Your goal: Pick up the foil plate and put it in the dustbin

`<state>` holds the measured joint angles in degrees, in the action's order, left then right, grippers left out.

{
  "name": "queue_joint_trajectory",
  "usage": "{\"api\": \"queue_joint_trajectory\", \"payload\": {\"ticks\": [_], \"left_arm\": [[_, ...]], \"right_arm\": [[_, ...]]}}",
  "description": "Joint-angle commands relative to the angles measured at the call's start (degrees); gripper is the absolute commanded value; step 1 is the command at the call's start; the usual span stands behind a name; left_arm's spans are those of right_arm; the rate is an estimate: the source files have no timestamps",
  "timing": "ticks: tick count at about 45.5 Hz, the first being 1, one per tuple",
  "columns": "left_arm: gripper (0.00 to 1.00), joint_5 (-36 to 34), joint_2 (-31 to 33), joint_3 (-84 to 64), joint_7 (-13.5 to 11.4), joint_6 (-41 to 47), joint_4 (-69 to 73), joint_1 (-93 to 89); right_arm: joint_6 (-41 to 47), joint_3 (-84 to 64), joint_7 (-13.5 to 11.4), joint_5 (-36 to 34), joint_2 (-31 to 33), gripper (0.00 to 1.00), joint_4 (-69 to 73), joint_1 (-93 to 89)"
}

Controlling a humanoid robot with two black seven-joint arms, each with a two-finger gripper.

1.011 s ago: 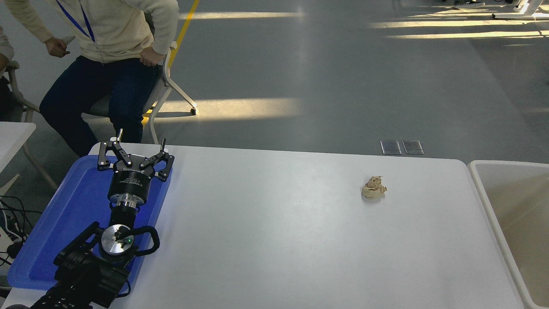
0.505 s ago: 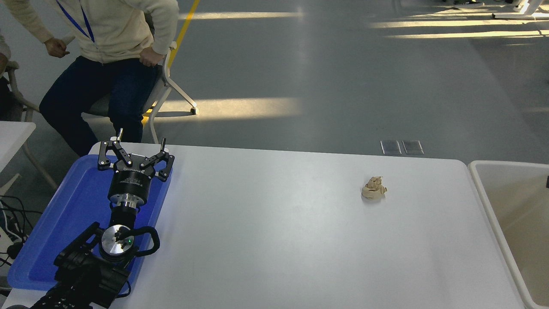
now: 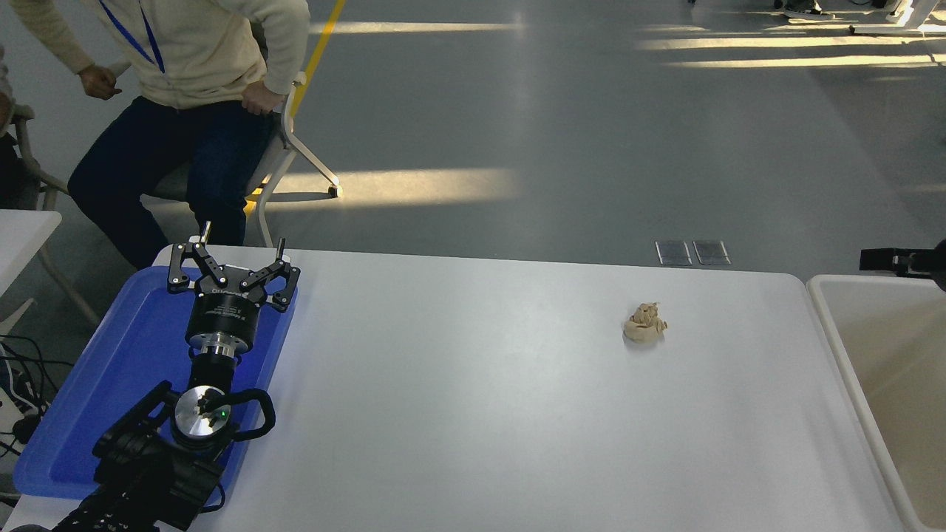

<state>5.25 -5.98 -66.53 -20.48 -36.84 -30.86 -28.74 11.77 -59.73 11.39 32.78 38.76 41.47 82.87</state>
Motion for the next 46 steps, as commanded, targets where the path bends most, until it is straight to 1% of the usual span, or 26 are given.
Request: {"api": "queue_joint_trajectory", "payload": {"ticks": [1,7,11,17,19,22,26,33,46], "left_arm": [[1.00,-0.1,0.0,0.0,0.0,0.0,0.0,0.0],[1.00,-0.1,0.0,0.0,0.1,0.0,0.0,0.0],[1.00,-0.1,0.0,0.0,0.1,0.0,0.0,0.0],[1.00,-0.1,0.0,0.0,0.1,0.0,-0.1,0.0],[1.00,-0.1,0.0,0.0,0.1,0.0,0.0,0.0],[1.00,-0.1,0.0,0.0,0.1,0.0,0.0,0.0],[1.00,-0.1,0.0,0.0,0.1,0.0,0.0,0.0],[1.00,-0.1,0.0,0.0,0.1,0.0,0.0,0.0],[1.00,-0.1,0.0,0.0,0.1,0.0,0.0,0.0]], "right_arm": [[0.4,-5.2,-2.1,0.0,-0.1,1.00,14.9,11.7],[0.5,-5.3,-4.9,-0.2,-0.3,1.00,21.5,15.3],[0.5,-5.4,-5.7,-0.5,-1.0,1.00,25.1,17.4],[0.5,-5.4,-8.0,-0.9,-2.2,1.00,30.1,20.3],[0.5,-5.4,-8.4,-1.0,-2.8,1.00,31.7,21.4],[0.5,-5.5,-8.5,-1.8,-3.9,1.00,33.9,23.0],[1.0,-5.7,-8.6,-5.3,-5.1,1.00,35.8,25.2],[5.5,-5.7,-8.8,-9.7,-6.7,1.00,38.2,29.0],[5.5,-7.6,-8.8,-10.2,-11.8,1.00,43.7,32.2]]}}
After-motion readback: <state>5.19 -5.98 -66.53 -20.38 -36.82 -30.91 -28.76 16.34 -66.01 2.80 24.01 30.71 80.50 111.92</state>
